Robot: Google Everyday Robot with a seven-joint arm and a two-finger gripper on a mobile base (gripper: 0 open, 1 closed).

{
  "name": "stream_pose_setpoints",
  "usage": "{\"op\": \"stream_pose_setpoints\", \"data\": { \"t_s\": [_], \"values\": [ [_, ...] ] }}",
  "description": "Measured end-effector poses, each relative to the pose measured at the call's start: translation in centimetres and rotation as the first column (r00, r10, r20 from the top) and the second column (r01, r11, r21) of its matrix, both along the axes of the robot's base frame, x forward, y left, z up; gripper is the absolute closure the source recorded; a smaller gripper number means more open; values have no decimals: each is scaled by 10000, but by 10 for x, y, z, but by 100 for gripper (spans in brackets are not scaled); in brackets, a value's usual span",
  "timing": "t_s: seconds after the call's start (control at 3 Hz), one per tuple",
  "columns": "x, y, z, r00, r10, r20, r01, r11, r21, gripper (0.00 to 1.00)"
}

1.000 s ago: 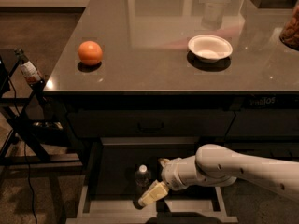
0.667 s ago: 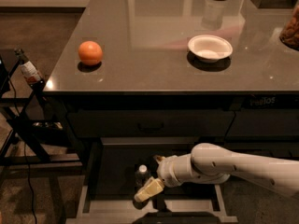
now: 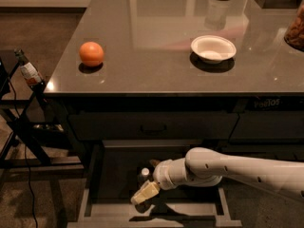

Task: Pick water bottle from middle drawer and place on counter

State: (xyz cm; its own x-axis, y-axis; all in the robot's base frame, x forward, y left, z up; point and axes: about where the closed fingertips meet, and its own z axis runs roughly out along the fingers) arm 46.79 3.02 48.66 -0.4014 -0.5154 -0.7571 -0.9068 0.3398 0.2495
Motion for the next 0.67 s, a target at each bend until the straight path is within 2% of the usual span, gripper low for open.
{"op": "stream_pose_setpoints", "data": {
  "t_s": [0.33,0.67],
  "values": [
    [0,0,0,10000,1,0,-1,10000,0,0],
    [0,0,0,10000,1,0,-1,10000,0,19]
  ]
}}
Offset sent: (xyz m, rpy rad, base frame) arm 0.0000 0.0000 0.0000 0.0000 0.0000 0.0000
